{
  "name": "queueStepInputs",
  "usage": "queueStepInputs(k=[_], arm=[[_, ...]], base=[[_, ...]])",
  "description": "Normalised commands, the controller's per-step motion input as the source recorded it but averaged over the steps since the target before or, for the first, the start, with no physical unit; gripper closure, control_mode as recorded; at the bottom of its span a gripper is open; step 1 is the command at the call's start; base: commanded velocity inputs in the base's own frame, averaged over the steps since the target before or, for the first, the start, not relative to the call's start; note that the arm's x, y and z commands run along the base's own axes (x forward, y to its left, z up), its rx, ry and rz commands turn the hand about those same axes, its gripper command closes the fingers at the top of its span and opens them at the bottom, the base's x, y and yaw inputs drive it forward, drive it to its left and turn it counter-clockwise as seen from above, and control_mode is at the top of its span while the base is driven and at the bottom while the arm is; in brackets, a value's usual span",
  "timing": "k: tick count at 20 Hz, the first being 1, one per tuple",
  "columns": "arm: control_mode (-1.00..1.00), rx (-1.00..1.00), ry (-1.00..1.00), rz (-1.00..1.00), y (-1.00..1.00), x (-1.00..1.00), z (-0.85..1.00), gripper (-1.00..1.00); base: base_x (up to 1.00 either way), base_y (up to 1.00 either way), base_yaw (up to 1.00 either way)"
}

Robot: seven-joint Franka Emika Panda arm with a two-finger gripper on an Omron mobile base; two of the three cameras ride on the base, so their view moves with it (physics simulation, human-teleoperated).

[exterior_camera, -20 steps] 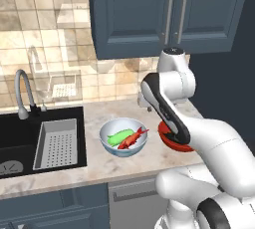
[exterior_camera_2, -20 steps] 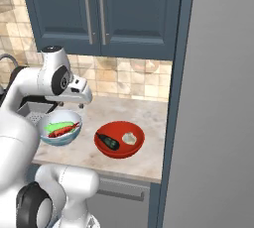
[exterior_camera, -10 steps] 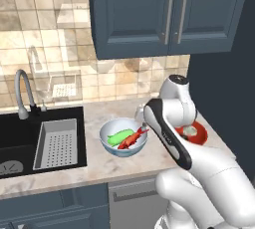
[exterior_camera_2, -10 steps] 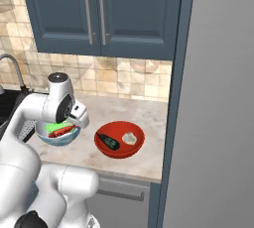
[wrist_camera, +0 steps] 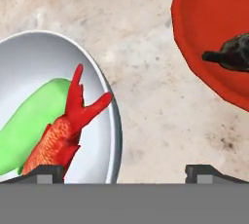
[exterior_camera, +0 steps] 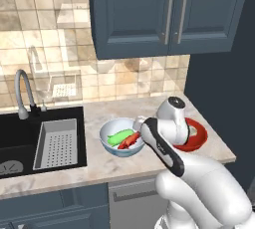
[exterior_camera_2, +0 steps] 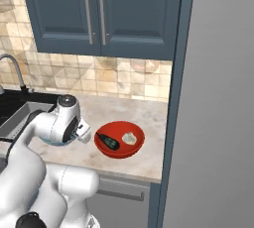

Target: Place the bowl containing the corn and fish in the microwave. Close the microwave door and press the start button to microwave the meal.

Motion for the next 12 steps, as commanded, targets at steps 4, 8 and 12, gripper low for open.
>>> queueStepInputs(k=[4,8,12], arm=[[-1.0,0.01,0.04,-0.09,0.25,0.45,-0.42,-1.0],[-1.0,0.0,0.03,-0.06,0.14,0.36,-0.34,-1.0],[-1.0,0.0,0.03,-0.03,0.08,0.22,-0.36,-1.0]], base=[[0.0,0.0,0.0],[0.0,0.0,0.0],[0.0,0.0,0.0]])
